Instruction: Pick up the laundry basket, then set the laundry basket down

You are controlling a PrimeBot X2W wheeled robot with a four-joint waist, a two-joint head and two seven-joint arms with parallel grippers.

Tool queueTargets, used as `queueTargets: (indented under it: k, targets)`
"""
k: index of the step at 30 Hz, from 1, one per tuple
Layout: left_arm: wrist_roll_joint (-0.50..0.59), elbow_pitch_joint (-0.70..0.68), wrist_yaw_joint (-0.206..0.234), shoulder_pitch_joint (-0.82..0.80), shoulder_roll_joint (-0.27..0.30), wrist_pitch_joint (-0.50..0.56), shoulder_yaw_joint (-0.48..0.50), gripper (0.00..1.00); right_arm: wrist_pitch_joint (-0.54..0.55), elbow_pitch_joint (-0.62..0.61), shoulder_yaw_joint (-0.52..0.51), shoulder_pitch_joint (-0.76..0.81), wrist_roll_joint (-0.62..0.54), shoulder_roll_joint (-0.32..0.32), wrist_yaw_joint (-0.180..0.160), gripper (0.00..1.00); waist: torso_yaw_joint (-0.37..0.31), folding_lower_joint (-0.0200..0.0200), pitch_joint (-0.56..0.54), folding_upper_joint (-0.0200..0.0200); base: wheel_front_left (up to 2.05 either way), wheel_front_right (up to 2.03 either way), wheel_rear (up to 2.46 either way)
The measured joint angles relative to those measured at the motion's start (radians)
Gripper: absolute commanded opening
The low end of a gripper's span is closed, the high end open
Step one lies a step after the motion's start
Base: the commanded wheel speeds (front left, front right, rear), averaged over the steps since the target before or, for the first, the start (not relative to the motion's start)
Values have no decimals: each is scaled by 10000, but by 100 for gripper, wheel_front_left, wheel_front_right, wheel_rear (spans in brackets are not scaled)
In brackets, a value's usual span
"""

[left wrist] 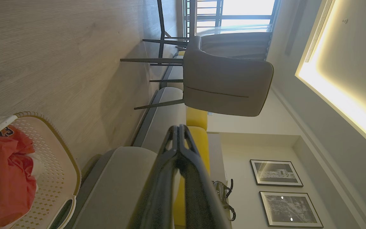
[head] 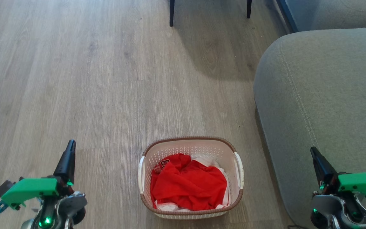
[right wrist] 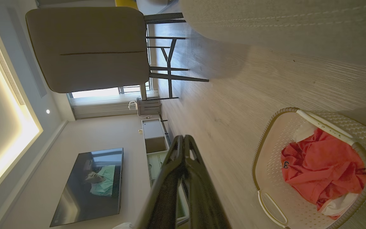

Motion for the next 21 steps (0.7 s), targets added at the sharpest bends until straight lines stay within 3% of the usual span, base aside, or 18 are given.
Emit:
queueTargets:
  k: [21]
  targets:
    - [0, 0, 0, 0, 0, 0, 0, 0, 0, 0, 0, 0, 0, 0, 0, 0, 0, 0, 0, 0, 0, 0, 0]
